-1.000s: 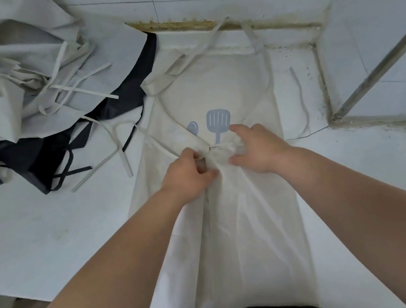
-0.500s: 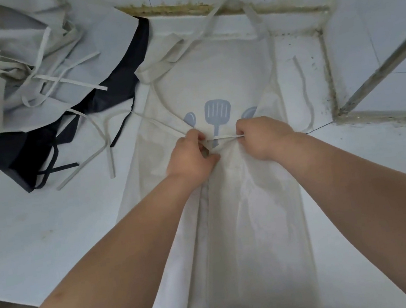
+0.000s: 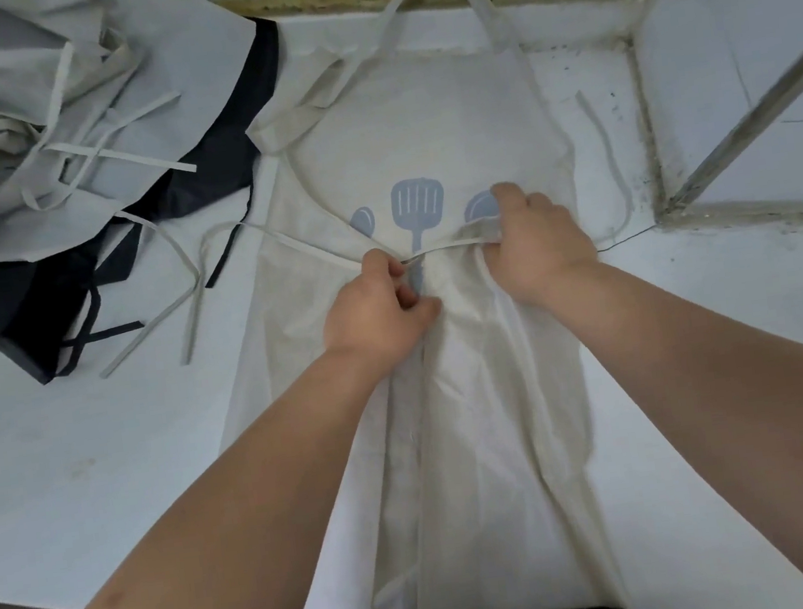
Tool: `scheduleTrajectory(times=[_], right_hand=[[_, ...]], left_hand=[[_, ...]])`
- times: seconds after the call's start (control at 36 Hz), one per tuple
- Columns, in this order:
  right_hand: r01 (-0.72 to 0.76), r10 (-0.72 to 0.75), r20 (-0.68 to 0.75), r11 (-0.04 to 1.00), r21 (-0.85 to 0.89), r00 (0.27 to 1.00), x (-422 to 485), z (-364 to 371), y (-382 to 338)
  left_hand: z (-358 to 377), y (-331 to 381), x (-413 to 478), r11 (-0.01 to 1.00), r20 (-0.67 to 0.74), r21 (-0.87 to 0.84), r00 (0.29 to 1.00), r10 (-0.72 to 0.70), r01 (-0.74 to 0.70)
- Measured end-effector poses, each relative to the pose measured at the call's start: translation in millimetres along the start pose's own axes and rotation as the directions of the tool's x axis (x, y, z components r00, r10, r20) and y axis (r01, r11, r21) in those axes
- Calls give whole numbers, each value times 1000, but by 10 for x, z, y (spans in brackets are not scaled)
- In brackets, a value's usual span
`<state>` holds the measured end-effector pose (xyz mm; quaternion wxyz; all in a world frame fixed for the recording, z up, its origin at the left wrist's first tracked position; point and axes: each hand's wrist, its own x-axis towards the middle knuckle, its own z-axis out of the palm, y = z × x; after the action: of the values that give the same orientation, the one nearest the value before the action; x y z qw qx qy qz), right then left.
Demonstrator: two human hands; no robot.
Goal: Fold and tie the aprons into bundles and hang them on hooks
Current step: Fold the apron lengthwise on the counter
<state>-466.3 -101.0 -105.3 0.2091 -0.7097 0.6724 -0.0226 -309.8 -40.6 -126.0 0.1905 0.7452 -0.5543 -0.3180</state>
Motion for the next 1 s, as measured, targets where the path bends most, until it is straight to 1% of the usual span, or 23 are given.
scheduleTrajectory(times=[0.11,0.14,0.19,0.25,0.28,0.31,0.39,0.44,0.47,0.53,0.58,0.61,0.67,0.72,0.75,0.81,0.86,0.94,1.0], right_hand=[[39,-33,-88,997,61,996,-256,-76,27],[32,-24,-110,997,73,994,-333,-77,43],[0,10,-105,995,95,994,-447,-64,61],[-54,59,-47,993,103,997,-584,-51,100],[-77,77,-2,992,96,997,-655,-43,122],[-91,87,51,993,70,995,-730,-32,147],[-103,118,212,991,-81,970,-961,18,223],[-150,173,244,983,-109,954,-1114,74,264],[-192,208,230,977,-91,951,-1185,107,279],[-282,287,165,958,-50,944,-1294,180,274],[-363,363,83,932,-16,928,-1383,267,232],[-390,390,48,921,6,920,-1426,307,202],[-419,419,10,907,51,908,-1489,353,158],[-415,417,9,902,117,909,-1553,376,126],[-401,404,16,902,161,915,-1587,374,109],[-375,381,33,885,276,924,-1645,344,84],[-373,390,33,849,375,920,-1744,325,57],[-381,410,29,817,434,912,-1901,339,61],[-388,419,36,800,458,907,-1995,354,95]], left_hand=[[25,24,-27,997,56,65,998,33,-37],[44,29,-41,995,63,88,997,48,-54],[76,36,-59,985,53,159,996,65,-73],[112,54,-93,973,45,211,995,89,-97],[118,67,-103,974,35,202,995,96,-101],[118,75,-97,981,23,171,996,92,-94],[49,79,-32,998,-8,48,999,40,-40],[-17,73,-43,999,-15,20,999,41,-41],[-47,74,-81,997,-23,44,997,71,-70],[-97,84,-220,979,-32,156,989,141,-135],[-145,96,-450,961,26,227,987,158,-160],[-168,90,-580,956,92,248,986,137,-156],[-196,56,-815,937,243,327,969,44,-124],[-223,-30,-1019,902,366,413,930,-36,-128],[-224,-91,-1083,891,402,432,914,-54,-137],[-197,-189,-1134,893,408,433,910,-72,-124],[-177,-235,-1191,899,391,429,915,-98,-87],[-128,-253,-1267,909,325,417,936,-135,-14],[-88,-265,-1309,902,275,431,954,-122,-8]])
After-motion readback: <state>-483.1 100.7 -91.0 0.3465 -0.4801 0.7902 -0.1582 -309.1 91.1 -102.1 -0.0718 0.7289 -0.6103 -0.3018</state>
